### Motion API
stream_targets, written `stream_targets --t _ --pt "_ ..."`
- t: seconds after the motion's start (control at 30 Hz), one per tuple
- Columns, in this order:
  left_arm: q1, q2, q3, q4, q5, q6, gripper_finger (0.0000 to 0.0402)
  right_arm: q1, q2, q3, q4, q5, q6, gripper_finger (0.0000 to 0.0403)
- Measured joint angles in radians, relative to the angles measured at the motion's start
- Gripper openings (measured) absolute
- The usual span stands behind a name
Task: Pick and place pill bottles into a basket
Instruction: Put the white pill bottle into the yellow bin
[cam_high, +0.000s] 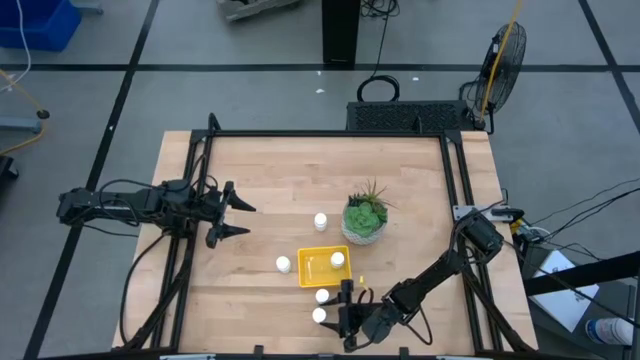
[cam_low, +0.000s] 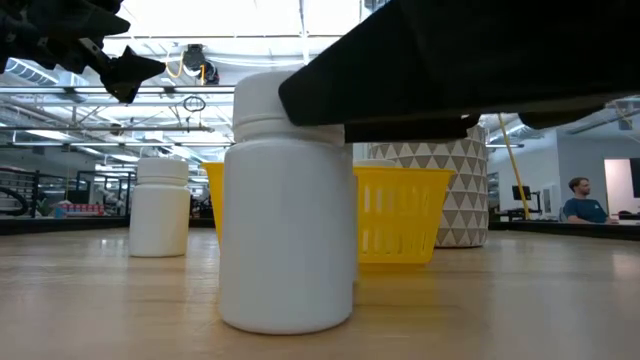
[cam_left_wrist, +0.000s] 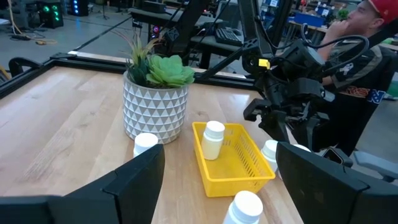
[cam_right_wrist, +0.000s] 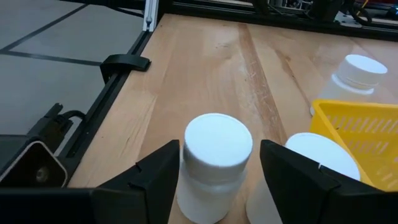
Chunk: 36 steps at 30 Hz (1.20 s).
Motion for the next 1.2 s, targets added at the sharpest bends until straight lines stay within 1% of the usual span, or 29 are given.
stream_targets --t 0.1,0.17,0.37,0.43,0.73,0.87,1.03,1.13,1.2 --pt "0.0 0.0 0.0 0.0 0.0 0.004 0.031 0.0 0.0 0.0 0.001 0.0 0.0 0.0211" --pt "0.0 0.0 0.0 0.0 0.0 0.004 0.031 0.0 0.0 0.0 0.001 0.0 -0.001 0.02" --pt "0.0 0.0 0.0 0.0 0.0 0.004 0.031 0.0 0.0 0.0 0.006 0.0 -0.023 0.0135" --pt "0.0 0.0 0.0 0.0 0.0 0.004 0.031 0.0 0.0 0.0 0.013 0.0 -0.036 0.0123" --pt "0.0 0.0 0.0 -0.004 0.0 0.004 0.031 0.001 0.0 0.003 0.035 0.002 -0.036 0.0127" --pt "0.0 0.0 0.0 -0.004 0.0 0.004 0.031 0.006 0.0 0.037 0.004 0.003 -0.063 0.0125" --pt "0.0 0.0 0.0 -0.006 0.001 0.003 0.031 0.017 -0.024 0.1 -0.115 0.01 -0.087 0.0124" --pt "0.0 0.0 0.0 -0.006 0.001 0.003 0.031 0.028 -0.054 0.12 -0.188 0.068 -0.107 0.0124" --pt "0.0 0.0 0.0 -0.008 0.002 0.003 0.031 0.029 -0.075 0.123 -0.209 0.088 -0.125 0.0124"
